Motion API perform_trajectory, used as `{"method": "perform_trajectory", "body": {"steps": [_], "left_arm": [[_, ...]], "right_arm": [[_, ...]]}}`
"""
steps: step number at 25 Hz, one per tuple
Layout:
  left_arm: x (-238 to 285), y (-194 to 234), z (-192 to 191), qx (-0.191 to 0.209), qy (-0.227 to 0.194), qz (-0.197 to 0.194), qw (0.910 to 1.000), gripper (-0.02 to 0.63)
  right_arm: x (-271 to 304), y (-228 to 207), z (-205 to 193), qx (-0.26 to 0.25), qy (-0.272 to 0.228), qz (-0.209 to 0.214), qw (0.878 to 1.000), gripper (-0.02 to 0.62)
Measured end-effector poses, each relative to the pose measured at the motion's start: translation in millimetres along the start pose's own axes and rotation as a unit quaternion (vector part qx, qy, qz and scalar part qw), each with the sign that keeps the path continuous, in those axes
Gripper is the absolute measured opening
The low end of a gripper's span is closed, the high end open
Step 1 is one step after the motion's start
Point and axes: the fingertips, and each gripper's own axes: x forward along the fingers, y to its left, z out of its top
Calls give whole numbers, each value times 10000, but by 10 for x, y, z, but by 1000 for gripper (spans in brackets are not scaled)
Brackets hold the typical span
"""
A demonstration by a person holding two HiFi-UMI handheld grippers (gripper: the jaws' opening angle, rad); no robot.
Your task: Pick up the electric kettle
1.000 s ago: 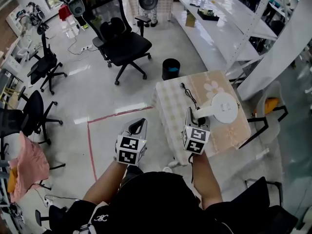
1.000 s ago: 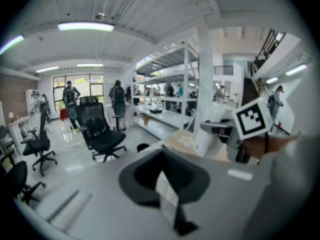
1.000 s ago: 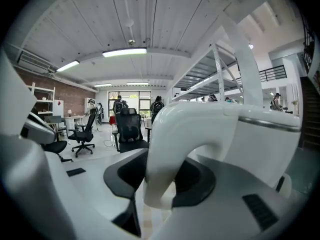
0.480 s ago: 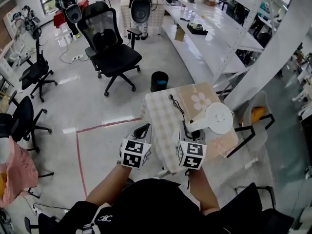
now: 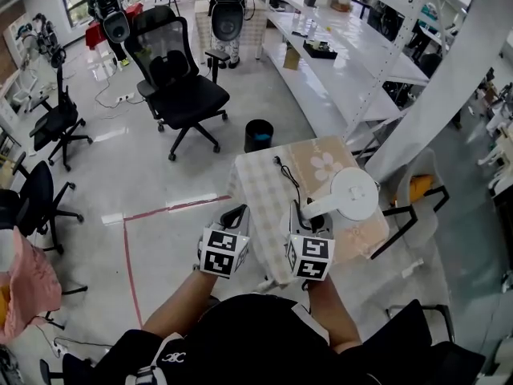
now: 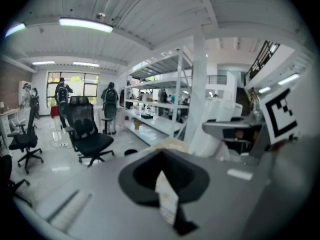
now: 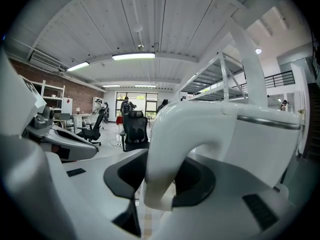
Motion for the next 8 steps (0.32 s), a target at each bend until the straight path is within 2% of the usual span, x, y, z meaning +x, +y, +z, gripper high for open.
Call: {"method": "perform_trajectory", "body": {"steps": [8], "left_arm": [[11,-53,-10,-77,-56,26,10000,0]], "right_arm": [[-27,-13,-63,-41,62,119,9999,132]]}}
